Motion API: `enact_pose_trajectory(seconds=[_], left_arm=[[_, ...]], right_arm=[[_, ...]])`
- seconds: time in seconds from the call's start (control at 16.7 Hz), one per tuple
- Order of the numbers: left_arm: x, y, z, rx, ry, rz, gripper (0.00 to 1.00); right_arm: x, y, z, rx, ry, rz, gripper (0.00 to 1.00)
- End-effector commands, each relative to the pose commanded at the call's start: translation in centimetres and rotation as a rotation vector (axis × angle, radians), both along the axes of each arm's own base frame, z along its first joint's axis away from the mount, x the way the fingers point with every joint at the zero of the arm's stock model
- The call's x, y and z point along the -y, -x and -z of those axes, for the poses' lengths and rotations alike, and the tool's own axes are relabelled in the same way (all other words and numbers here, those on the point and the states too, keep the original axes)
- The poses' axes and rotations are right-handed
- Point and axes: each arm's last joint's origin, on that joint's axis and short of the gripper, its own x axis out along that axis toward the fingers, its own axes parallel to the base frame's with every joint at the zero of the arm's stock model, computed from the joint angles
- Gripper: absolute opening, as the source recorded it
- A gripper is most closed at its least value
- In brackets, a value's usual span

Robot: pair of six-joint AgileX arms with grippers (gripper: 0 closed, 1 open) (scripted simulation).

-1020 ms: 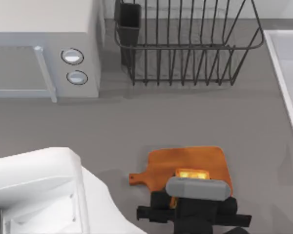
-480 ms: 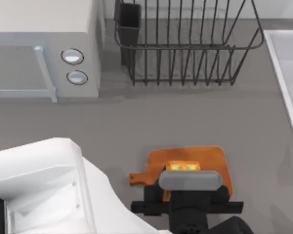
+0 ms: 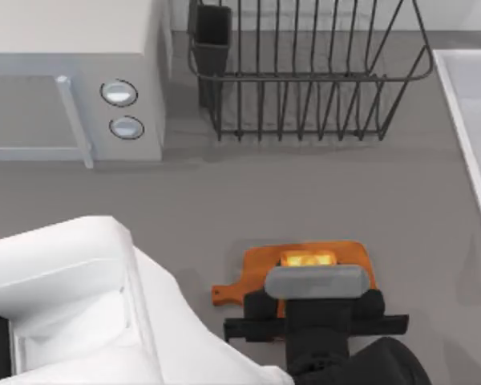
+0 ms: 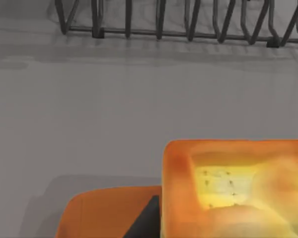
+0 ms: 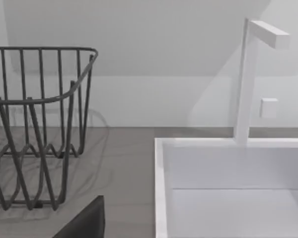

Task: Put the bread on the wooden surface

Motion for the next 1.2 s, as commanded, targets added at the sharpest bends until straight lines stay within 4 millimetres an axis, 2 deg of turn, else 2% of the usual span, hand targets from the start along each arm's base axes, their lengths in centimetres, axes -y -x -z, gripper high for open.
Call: enact_pose_trajectory(seconds=[0.3,0.54,0.84,1.08,1.2], left_arm=[[0.4,-1.5,0.0,0.012,0.034,-0.001,0.0],[0.1,-2.5,1.0,0.01,0.007,-0.003,0.0],[-0.7,-2.7,2.9,-0.014,-0.064,0.001,0.0],[-0.7,-2.7,2.9,-0.014,-0.064,0.001,0.0],[-0.7,-2.7,2.9,-0.014,-0.064,0.001,0.15]], right_arm=[[0.0,0.0,0.0,0.0,0.0,0.0,1.0],[0.0,0.0,0.0,0.0,0.0,0.0,1.0],[0.0,0.0,0.0,0.0,0.0,0.0,1.0],[0.0,0.0,0.0,0.0,0.0,0.0,1.0],[0.0,0.0,0.0,0.0,0.0,0.0,1.0]])
